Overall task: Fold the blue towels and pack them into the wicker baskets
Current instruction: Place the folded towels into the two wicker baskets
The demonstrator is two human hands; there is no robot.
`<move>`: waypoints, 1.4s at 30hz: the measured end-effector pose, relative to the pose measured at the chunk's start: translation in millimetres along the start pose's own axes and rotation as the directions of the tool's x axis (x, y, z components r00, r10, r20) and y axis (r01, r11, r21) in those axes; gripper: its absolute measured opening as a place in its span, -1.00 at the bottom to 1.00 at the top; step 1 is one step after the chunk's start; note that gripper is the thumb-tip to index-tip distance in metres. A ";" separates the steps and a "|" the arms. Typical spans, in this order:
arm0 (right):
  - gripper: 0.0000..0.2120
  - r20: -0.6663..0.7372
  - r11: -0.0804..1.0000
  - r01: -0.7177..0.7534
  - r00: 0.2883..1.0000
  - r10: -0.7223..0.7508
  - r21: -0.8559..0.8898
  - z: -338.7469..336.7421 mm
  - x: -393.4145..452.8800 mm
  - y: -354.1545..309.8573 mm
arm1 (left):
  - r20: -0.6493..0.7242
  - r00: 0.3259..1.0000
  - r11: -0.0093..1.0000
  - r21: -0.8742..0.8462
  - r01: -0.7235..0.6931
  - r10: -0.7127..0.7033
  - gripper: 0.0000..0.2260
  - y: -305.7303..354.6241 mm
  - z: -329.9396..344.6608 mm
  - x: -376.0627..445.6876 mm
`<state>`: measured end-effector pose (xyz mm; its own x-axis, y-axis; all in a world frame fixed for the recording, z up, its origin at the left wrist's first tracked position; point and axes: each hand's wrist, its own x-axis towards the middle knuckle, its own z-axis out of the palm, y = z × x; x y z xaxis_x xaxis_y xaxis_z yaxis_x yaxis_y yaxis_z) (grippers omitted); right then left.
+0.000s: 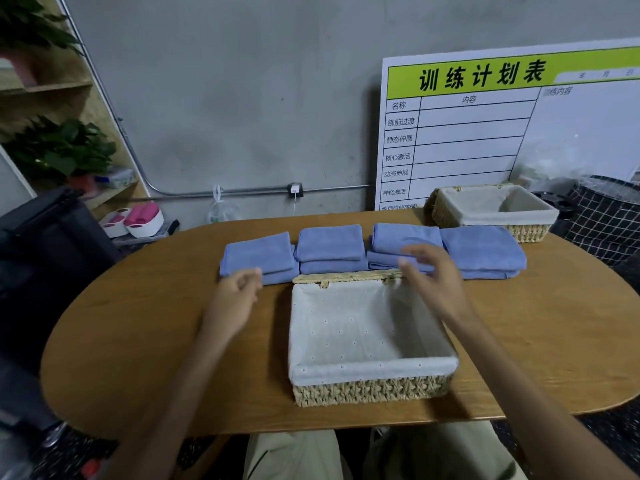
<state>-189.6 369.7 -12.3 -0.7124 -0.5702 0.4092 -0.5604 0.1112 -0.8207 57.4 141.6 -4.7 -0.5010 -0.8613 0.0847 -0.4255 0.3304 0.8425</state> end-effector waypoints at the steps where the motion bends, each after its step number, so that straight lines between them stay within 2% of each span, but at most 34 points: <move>1: -0.87 0.009 0.998 0.049 0.999 -0.049 -0.032 7.6 13.7 -9.1 | -0.044 0.998 0.996 -0.071 0.046 -0.050 -0.67 -3.7 -9.0 15.0; 4: -0.88 0.117 0.978 0.194 0.976 -0.184 -0.080 48.9 59.7 -37.1 | 0.011 0.973 0.948 -0.221 0.228 -0.231 -0.64 -17.2 -23.0 48.8; 6: -0.80 0.214 0.964 0.256 0.948 -0.236 -0.070 86.7 88.8 -51.1 | 0.058 0.961 0.927 -0.254 0.275 -0.269 -0.61 -24.7 -20.3 64.5; 10: -0.76 0.420 0.971 0.216 0.894 -0.156 -0.099 165.4 126.3 -74.1 | 0.010 0.956 0.892 -0.358 0.277 -0.293 -0.52 -32.5 -1.0 89.6; 13: -0.69 0.545 0.949 0.245 0.832 -0.100 -0.200 212.6 142.7 -72.9 | -0.082 0.955 0.865 -0.452 0.218 -0.284 -0.60 -37.2 13.1 100.1; 15: -0.69 0.619 0.917 0.297 0.782 -0.074 -0.266 232.1 150.5 -66.5 | -0.175 0.955 0.887 -0.439 0.142 -0.239 -0.65 -42.1 21.8 105.1; 18: -0.76 0.682 0.900 0.332 0.729 -0.054 -0.283 248.9 155.5 -53.2 | -0.222 0.963 0.932 -0.357 0.065 -0.152 -0.61 -46.5 29.1 118.4; 23: -0.73 0.683 0.918 0.325 0.725 -0.088 -0.228 259.3 157.5 -39.4 | -0.295 0.948 0.956 -0.292 0.034 -0.123 -0.55 -55.9 39.2 143.0; 26: -0.81 0.671 0.932 0.314 0.732 -0.116 -0.181 257.8 154.6 -36.9 | -0.375 0.921 0.975 -0.222 0.026 -0.110 -0.57 -53.4 48.4 149.0; 29: -0.85 0.612 0.969 0.231 0.780 -0.131 -0.087 247.3 149.6 -39.9 | -0.426 0.898 0.965 -0.260 -0.007 -0.109 -0.60 -45.7 46.9 151.5; 32: -0.81 0.478 0.976 0.212 0.852 -0.213 0.057 225.5 145.8 -51.3 | -0.480 0.876 0.949 -0.293 -0.119 -0.039 -0.62 -24.0 31.4 142.6; 33: -0.74 0.435 0.977 0.173 0.875 -0.210 0.124 215.8 144.9 -57.5 | -0.494 0.870 0.934 -0.310 -0.178 0.002 -0.63 -13.4 22.9 137.7; 35: -0.54 0.428 0.969 -0.021 0.899 -0.089 0.245 192.4 138.8 -74.9 | -0.479 0.875 0.874 -0.396 -0.282 0.066 -0.64 14.4 2.8 122.8; 37: -0.40 0.496 0.922 -0.203 0.868 0.014 0.330 166.0 129.8 -93.0 | -0.375 0.921 0.730 -0.601 -0.325 0.102 -0.65 43.8 -16.5 105.1; 39: -0.30 0.597 0.822 -0.342 0.803 0.004 0.455 139.4 118.6 -111.9 | -0.217 0.965 0.576 -0.774 -0.262 0.146 -0.67 66.8 -28.3 85.7; 42: -0.37 0.763 0.540 -0.608 0.637 -0.106 0.582 104.3 93.2 -126.4 | -0.041 0.983 0.519 -0.844 -0.130 0.180 -0.69 83.3 -31.3 52.7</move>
<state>-141.0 217.5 88.0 -0.0719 -0.9965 0.0434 0.3760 -0.0673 -0.9242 19.1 111.6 86.6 -0.5383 -0.8027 0.2568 0.4807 -0.0421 0.8759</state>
